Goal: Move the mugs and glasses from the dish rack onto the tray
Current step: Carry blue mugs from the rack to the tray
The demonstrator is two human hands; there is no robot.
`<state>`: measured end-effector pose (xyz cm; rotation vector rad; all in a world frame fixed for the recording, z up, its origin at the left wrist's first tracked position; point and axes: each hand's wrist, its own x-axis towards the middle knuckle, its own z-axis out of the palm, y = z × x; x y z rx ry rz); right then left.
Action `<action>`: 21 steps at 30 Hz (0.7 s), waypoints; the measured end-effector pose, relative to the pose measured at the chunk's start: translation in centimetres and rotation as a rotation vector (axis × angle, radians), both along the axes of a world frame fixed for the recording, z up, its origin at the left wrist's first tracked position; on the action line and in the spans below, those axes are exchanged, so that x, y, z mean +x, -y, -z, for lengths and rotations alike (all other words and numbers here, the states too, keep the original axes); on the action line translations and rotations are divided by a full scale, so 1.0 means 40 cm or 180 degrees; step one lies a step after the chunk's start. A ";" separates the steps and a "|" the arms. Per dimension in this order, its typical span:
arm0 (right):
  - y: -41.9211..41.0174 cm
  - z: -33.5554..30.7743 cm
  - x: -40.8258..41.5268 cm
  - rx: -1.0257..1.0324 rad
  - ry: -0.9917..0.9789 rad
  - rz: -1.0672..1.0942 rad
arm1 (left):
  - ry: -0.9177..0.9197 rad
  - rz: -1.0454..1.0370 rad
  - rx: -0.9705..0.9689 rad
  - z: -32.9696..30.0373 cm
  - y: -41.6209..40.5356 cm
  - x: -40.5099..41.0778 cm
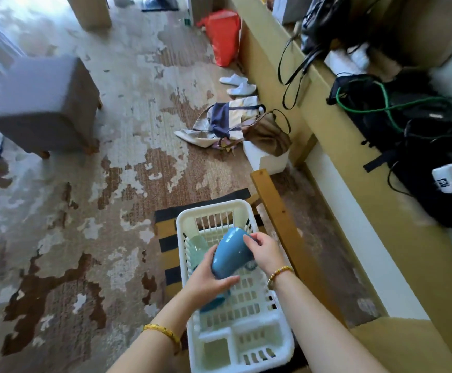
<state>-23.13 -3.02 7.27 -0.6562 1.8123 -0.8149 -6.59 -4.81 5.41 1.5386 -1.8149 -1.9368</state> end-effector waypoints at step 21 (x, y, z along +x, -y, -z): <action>-0.142 -0.370 0.070 -0.1336 -0.0383 0.0769 | -0.1188 -0.1138 -0.1467 -0.413 0.041 -0.078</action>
